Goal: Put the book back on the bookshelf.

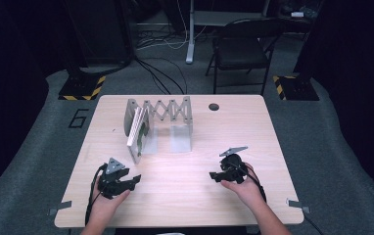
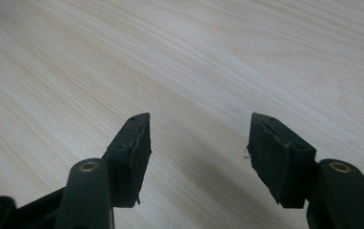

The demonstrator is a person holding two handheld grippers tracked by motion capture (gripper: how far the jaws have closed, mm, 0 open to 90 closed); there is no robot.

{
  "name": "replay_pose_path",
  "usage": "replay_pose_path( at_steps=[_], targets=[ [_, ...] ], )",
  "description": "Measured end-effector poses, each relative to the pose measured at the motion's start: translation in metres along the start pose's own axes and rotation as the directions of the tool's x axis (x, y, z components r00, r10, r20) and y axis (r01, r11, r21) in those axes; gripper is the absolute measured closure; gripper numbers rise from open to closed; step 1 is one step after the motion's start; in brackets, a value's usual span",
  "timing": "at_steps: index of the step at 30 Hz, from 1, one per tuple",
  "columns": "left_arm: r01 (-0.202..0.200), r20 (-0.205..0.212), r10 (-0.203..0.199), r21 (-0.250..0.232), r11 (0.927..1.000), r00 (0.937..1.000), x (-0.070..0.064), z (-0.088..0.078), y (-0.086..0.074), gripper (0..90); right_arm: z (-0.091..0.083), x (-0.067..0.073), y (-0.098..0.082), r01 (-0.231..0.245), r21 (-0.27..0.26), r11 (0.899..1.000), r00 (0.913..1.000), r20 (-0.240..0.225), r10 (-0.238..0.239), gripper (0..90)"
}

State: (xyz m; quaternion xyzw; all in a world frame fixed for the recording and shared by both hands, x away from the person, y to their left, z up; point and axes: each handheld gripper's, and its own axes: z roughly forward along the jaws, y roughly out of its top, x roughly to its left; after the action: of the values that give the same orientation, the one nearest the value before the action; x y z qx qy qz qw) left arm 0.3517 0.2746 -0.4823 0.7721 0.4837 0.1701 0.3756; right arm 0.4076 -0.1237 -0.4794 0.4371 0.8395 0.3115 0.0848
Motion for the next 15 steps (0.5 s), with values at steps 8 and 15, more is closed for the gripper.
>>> replay_pose_path(
  at_steps=[8, 15],
  targets=[
    [0.001, -0.007, 0.000, 0.022, 0.9998, 1.0000, 0.001, 0.010, -0.003, 43.5, 0.002, 0.002, 0.000, -0.006, -0.003, 1.000, 1.0000, 0.003, 0.006, 40.0],
    [-0.016, -0.003, 0.016, 0.034, 0.9993, 0.9999, 0.000, 0.013, -0.003, 42.7, 0.004, 0.003, -0.001, -0.004, -0.003, 1.000, 1.0000, 0.006, 0.004, 40.0]
  ],
)
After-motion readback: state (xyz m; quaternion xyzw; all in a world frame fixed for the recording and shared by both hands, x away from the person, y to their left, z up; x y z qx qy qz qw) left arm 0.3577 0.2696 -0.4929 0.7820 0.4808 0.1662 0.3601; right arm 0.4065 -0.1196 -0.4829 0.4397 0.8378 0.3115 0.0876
